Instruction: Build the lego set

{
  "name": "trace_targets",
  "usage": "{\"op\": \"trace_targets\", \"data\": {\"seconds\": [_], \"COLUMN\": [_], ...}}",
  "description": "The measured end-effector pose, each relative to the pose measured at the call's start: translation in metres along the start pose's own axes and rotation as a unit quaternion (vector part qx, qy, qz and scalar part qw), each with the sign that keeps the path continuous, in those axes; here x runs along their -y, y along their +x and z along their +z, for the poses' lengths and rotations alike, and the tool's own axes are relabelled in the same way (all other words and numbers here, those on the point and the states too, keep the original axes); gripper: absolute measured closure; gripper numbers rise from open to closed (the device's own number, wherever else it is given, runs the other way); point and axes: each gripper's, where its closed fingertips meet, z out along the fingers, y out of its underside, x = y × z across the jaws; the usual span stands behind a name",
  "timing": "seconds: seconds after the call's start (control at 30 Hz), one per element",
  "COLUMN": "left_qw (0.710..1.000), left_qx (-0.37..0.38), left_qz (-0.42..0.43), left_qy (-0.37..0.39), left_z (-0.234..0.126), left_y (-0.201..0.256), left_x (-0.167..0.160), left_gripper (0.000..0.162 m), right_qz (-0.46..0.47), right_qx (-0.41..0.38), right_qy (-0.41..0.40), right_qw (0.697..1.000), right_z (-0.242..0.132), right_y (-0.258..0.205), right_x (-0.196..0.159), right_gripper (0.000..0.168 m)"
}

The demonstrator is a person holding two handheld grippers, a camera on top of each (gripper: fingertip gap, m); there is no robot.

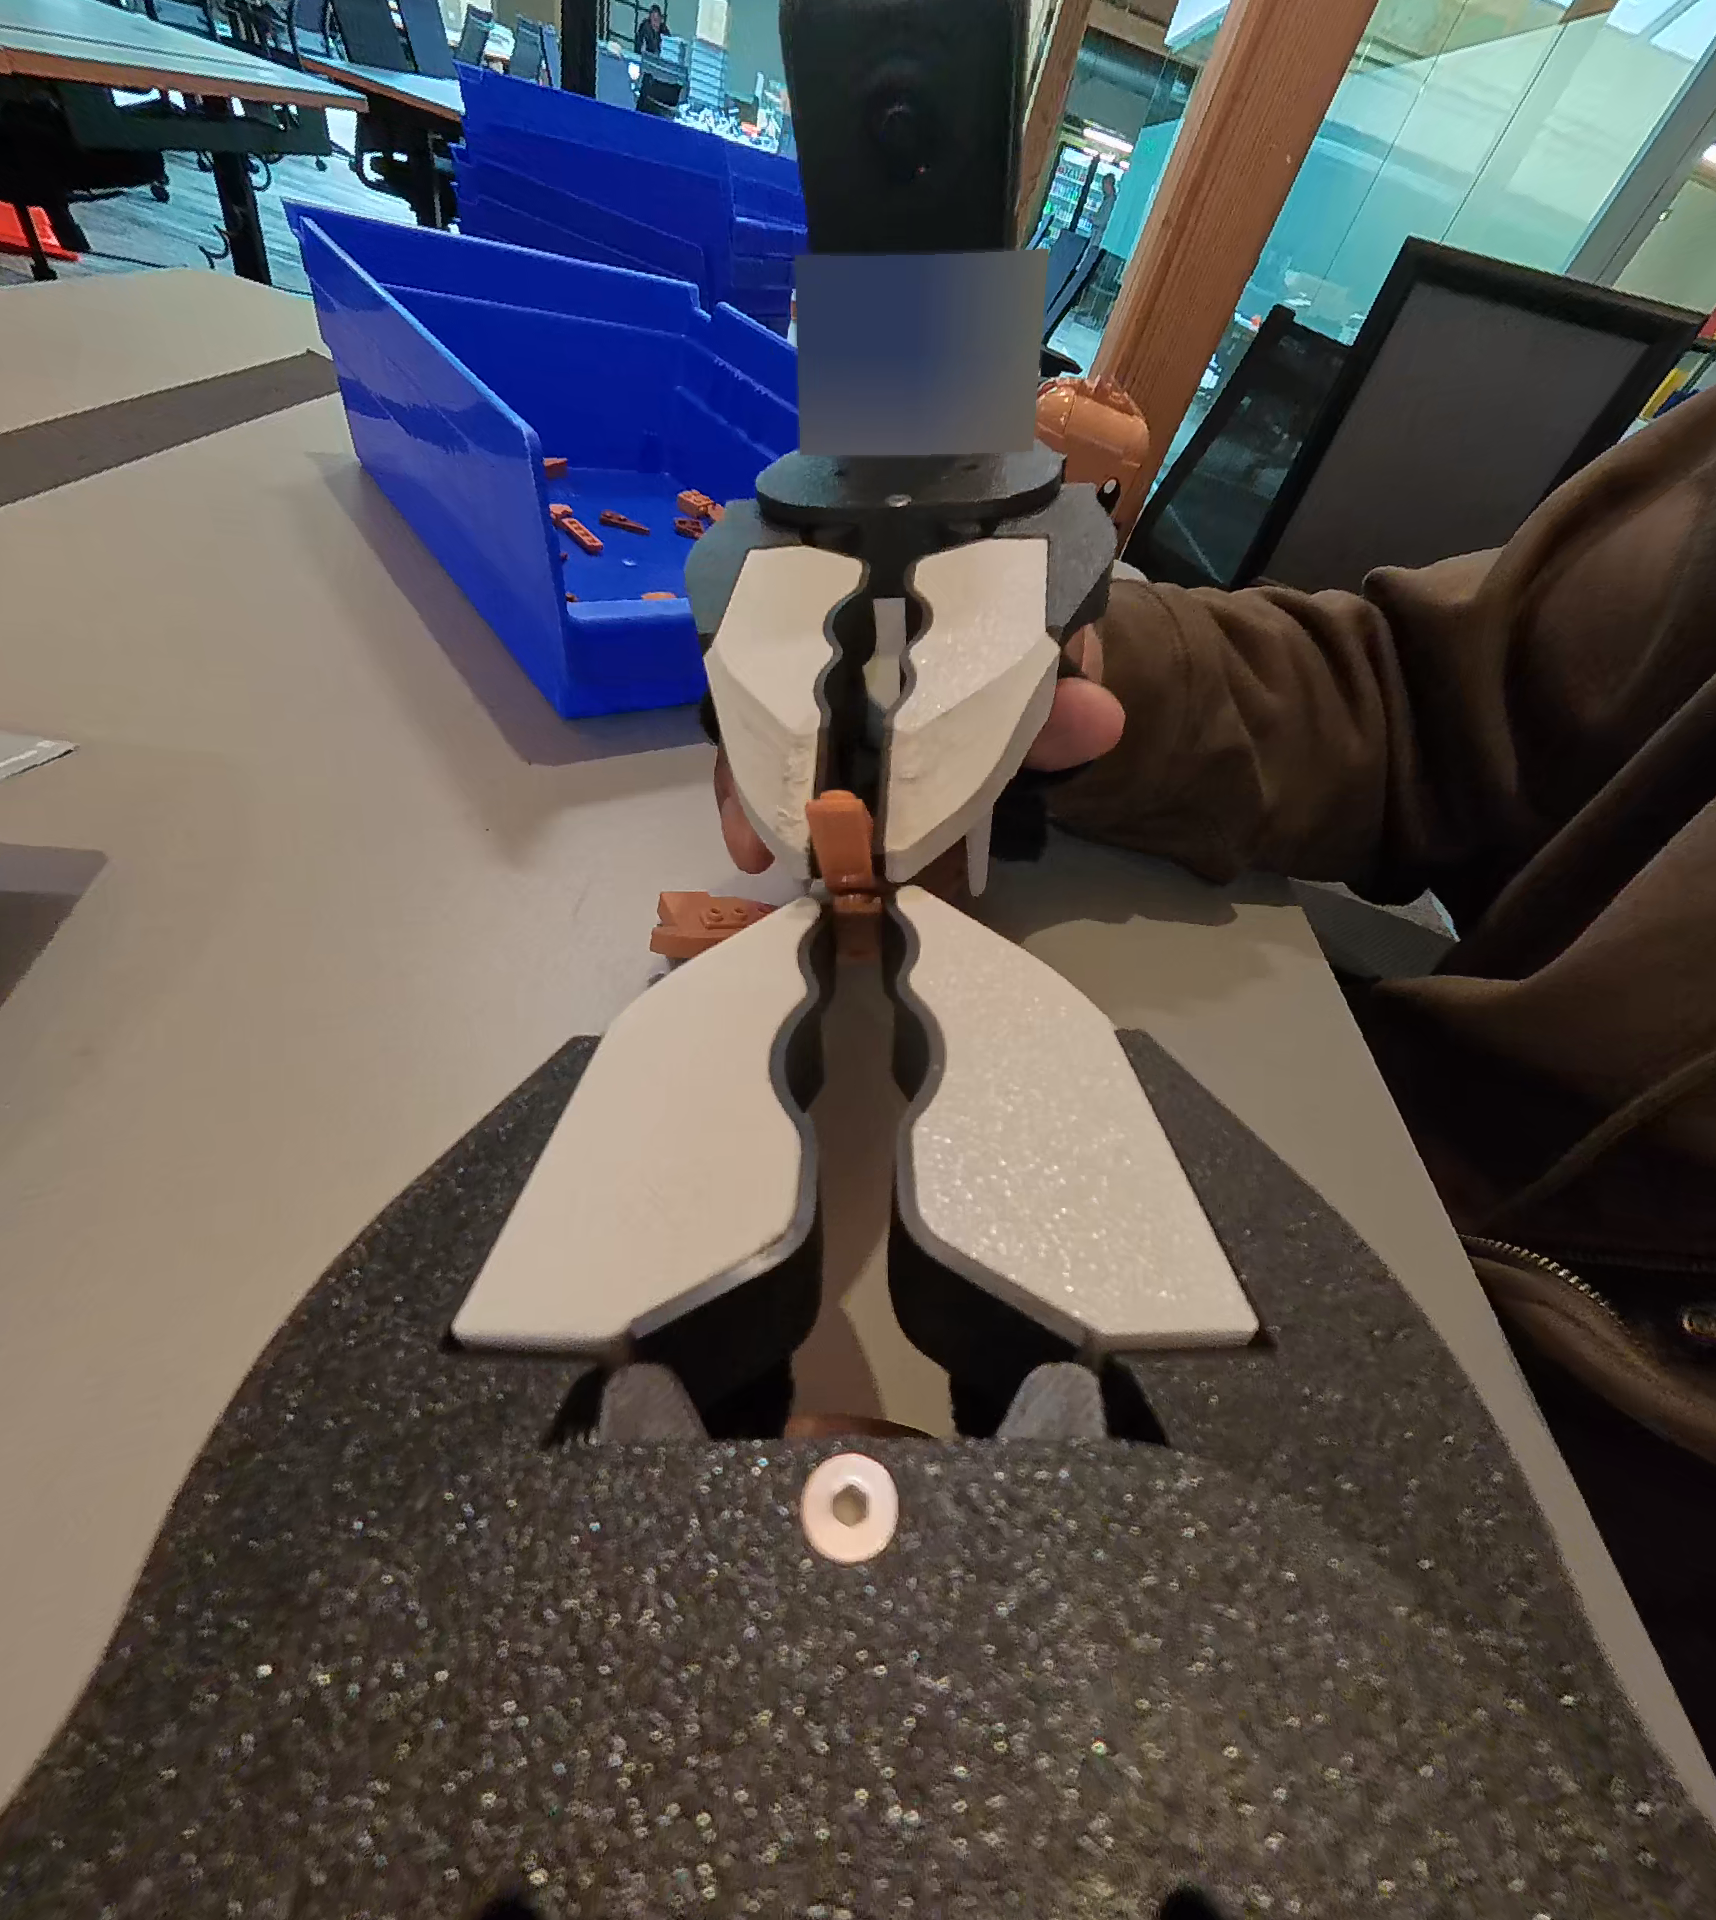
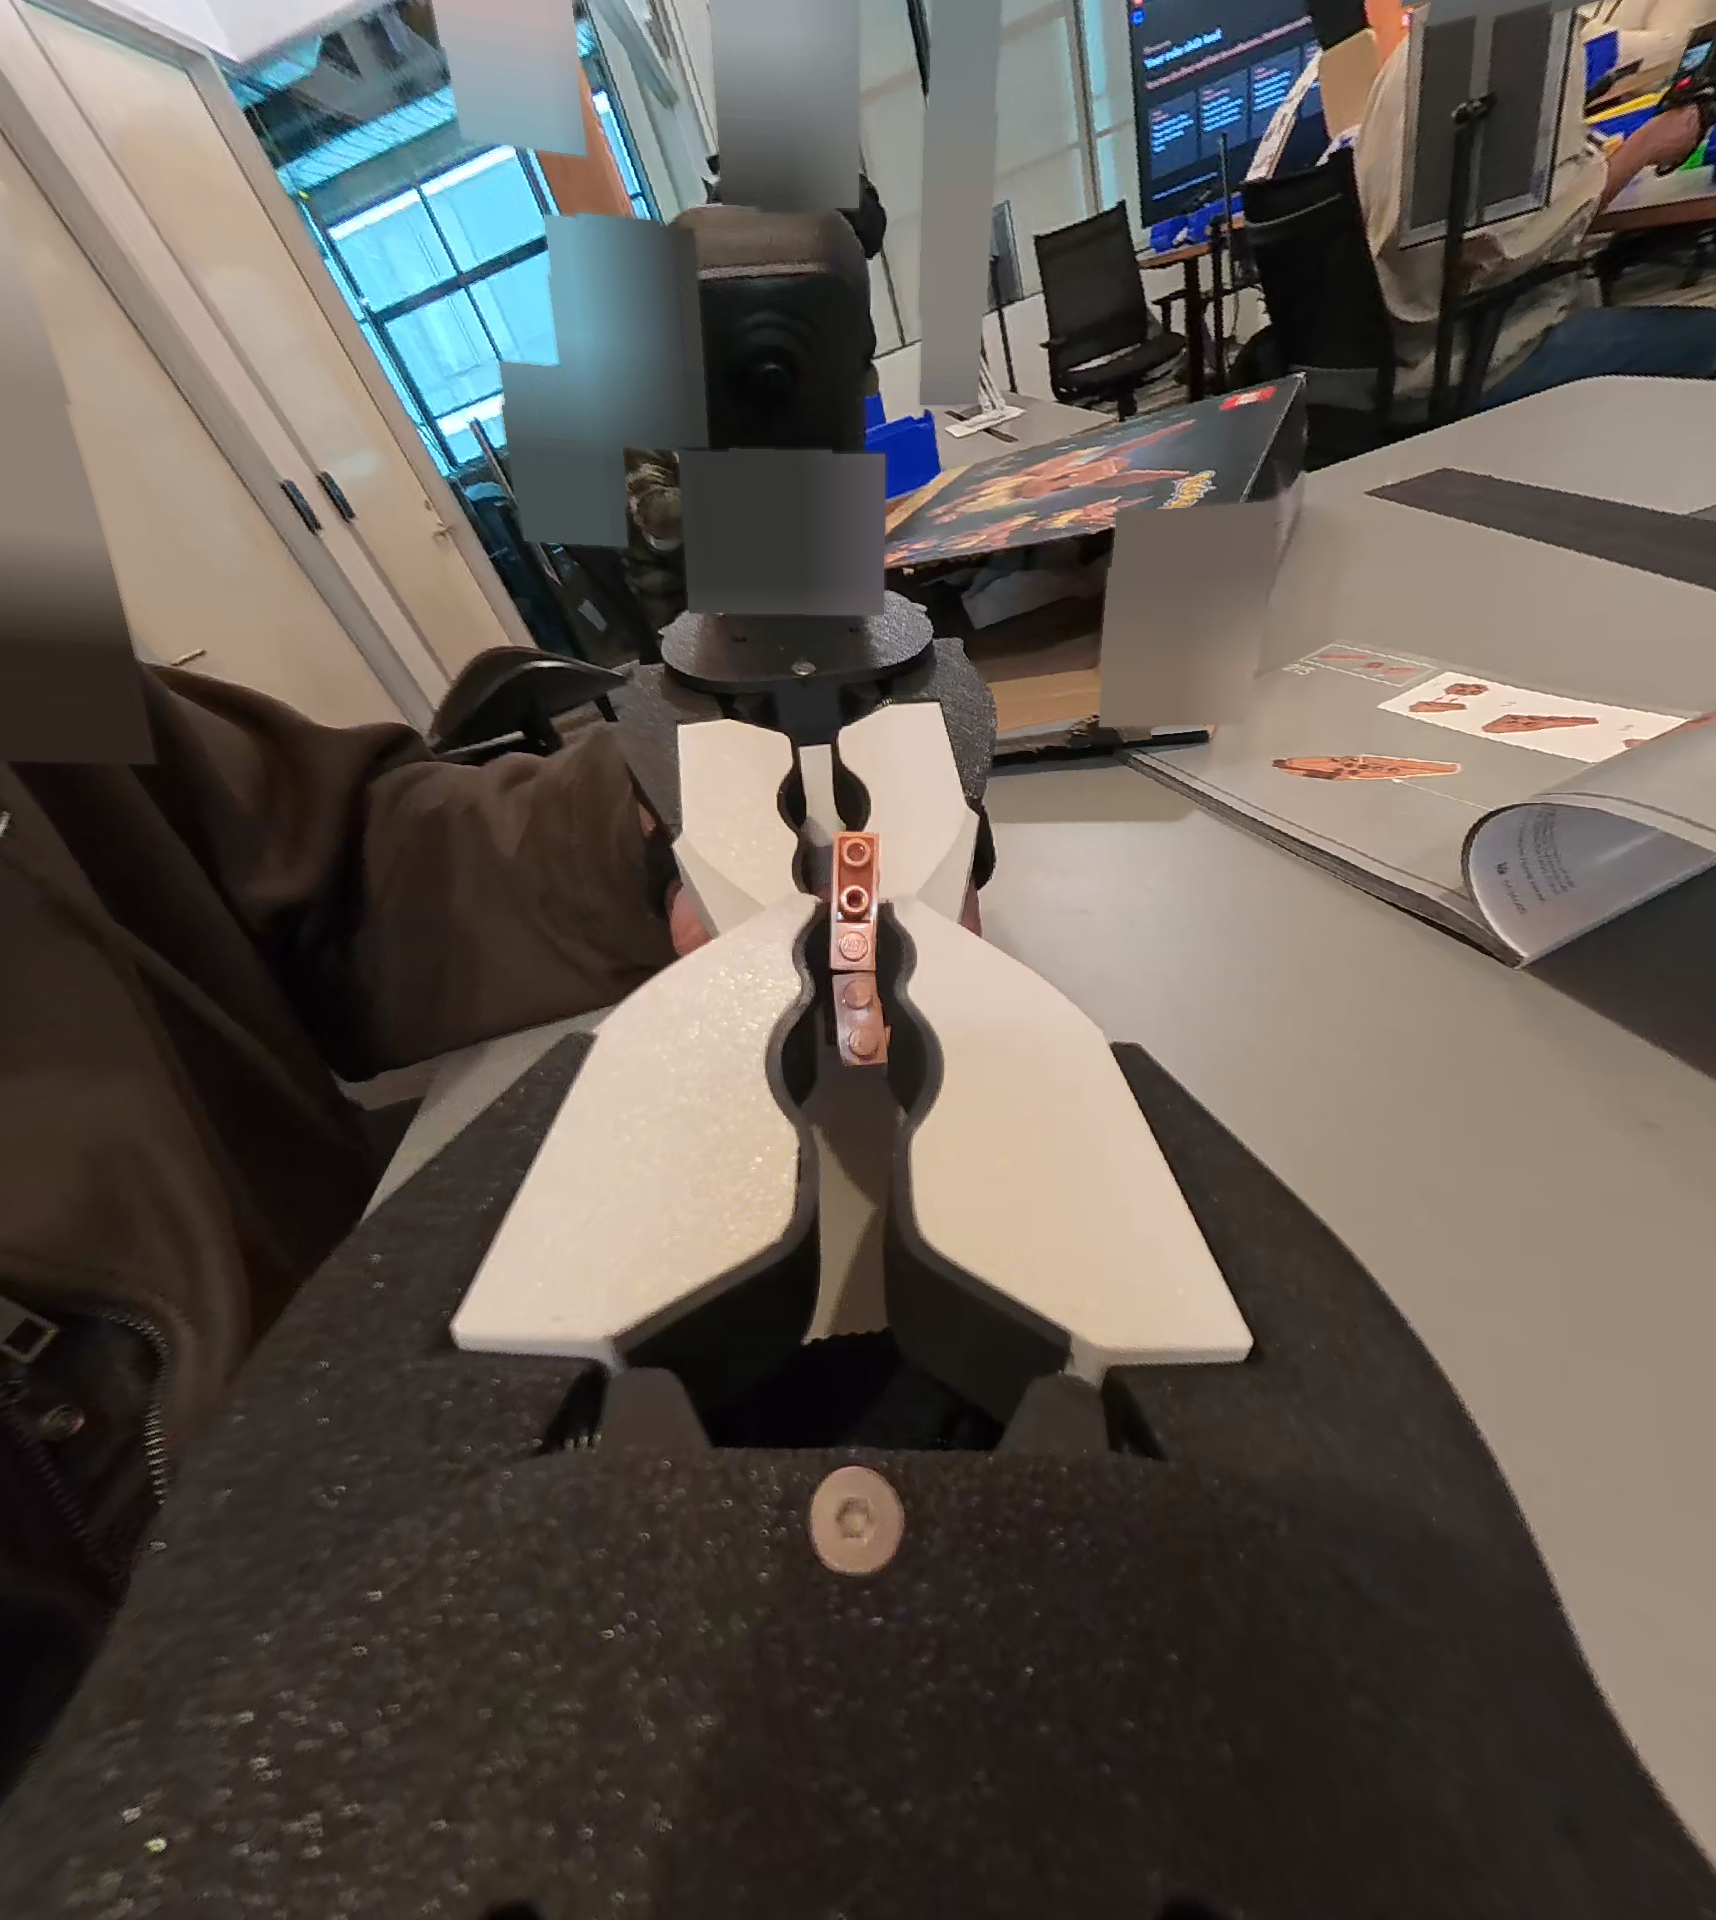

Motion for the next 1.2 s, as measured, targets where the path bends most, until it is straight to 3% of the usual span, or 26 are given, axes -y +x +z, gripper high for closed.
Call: {"op": "trace_targets", "data": {"seconds": [0.77,1.2], "left_qw": [0.998,0.998], "left_qx": [-0.035,-0.039], "left_qz": [0.034,0.039], "left_qy": [0.043,0.041], "left_z": [-0.004,-0.004], "left_y": [0.015,0.016], "left_x": [0.014,0.012], "left_gripper": [0.154,0.154], "right_qz": [-0.031,-0.101], "right_qx": [0.036,0.025], "right_qy": [0.025,0.025], "right_qw": [0.999,0.994], "right_z": [-0.004,-0.010], "right_y": [-0.018,-0.022], "right_x": [0.008,0.010], "right_gripper": [0.158,0.144]}}
